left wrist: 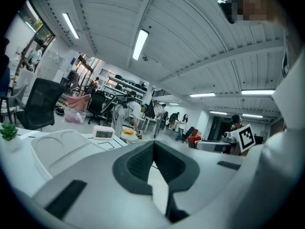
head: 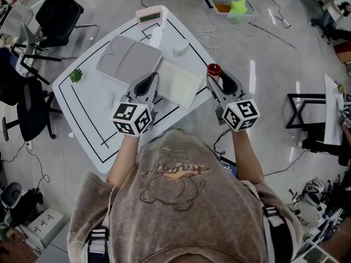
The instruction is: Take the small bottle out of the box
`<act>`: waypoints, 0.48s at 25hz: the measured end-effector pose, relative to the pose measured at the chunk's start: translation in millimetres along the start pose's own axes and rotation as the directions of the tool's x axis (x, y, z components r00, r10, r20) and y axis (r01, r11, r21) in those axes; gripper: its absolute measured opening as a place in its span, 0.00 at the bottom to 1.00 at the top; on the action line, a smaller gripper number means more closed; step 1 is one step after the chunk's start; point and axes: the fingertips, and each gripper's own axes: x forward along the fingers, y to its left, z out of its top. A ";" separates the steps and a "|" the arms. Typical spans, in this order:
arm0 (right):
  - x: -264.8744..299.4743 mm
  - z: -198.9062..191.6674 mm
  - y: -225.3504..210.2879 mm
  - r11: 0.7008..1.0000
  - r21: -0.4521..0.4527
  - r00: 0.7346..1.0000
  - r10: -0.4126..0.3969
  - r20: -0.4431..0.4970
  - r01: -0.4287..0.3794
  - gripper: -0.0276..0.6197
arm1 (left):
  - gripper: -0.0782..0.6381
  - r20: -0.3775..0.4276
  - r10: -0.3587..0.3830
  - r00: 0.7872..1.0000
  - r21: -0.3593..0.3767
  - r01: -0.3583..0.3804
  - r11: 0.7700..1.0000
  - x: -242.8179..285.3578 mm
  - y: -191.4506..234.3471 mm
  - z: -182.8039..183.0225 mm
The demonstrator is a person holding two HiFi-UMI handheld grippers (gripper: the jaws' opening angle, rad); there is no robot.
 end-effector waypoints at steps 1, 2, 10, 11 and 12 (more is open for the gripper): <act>-2.9 -1.8 -2.6 1.000 0.008 1.000 -0.016 0.010 0.016 0.34 | 0.12 0.001 0.001 1.000 0.002 -0.001 1.000 0.7 0.0 -0.7; -5.7 -4.3 -4.5 0.999 0.017 0.999 -0.029 0.016 0.029 0.34 | 0.12 0.002 0.000 1.000 0.004 0.000 1.000 1.1 -0.4 -1.2; -15.8 -37.0 -1.9 0.996 0.071 0.999 -0.049 0.004 0.048 0.34 | 0.12 0.002 0.000 1.000 0.010 0.000 1.000 -2.6 -3.2 -12.6; -16.1 -39.9 -1.3 0.996 0.074 0.999 -0.047 0.003 0.047 0.34 | 0.12 0.001 0.001 1.000 0.010 -0.001 1.000 -3.2 -3.4 -13.7; -16.1 -42.3 -0.8 0.996 0.077 0.999 -0.045 0.003 0.045 0.34 | 0.12 0.000 0.004 1.000 0.009 -0.004 1.000 -3.9 -3.1 -14.6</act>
